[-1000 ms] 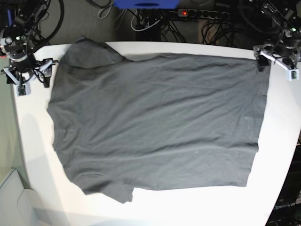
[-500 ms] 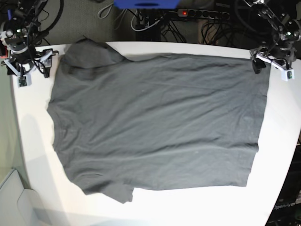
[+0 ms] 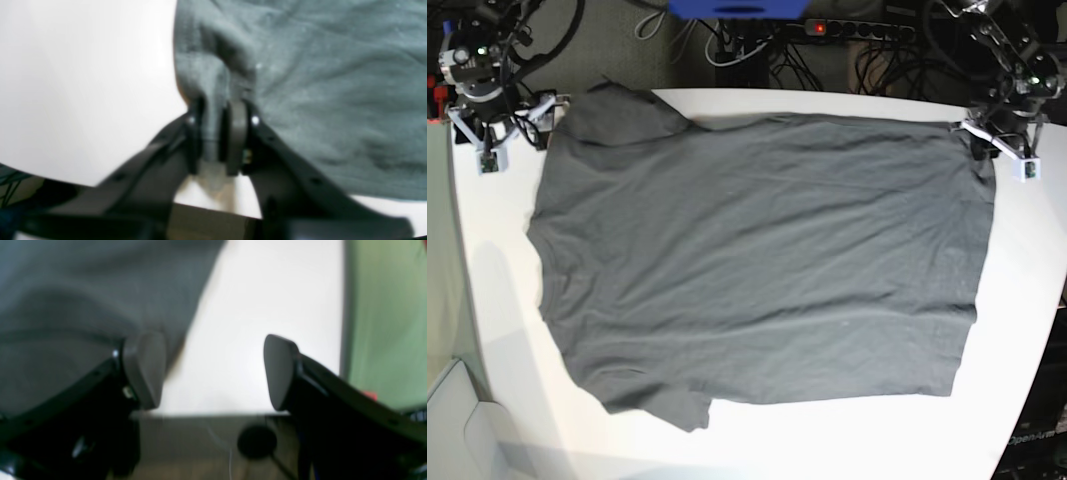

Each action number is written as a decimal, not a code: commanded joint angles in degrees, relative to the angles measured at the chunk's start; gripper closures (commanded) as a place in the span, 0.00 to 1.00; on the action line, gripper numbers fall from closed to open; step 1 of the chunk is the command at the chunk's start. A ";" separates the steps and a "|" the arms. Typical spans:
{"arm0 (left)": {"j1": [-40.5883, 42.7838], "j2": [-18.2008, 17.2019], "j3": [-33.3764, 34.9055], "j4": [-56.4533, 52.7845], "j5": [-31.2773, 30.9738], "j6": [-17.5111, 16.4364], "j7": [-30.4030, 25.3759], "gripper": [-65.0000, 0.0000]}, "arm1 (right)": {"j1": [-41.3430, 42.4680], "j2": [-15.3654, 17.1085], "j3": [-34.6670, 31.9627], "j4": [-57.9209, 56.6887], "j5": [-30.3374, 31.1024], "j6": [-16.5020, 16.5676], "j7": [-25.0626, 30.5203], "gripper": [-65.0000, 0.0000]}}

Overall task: Layout the t-shirt on the table in an organized manner, then fold the t-shirt properly
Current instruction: 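Open both grippers and lower them onto the shirt's shoulder edge, then grasp the shoulder edge corners of the grey shirt with both grippers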

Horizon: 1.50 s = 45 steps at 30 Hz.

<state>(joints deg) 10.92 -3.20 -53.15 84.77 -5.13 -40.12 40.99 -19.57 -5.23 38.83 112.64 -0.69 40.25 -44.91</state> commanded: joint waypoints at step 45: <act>0.03 -0.01 -0.09 0.46 5.43 0.12 1.25 1.00 | 10.74 -3.77 -0.10 -8.95 0.64 -0.25 -18.88 0.29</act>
<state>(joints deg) 10.61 -2.87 -53.23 84.86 -1.67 -40.12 40.12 -9.10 -9.23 38.63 103.15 -0.54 40.23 -63.79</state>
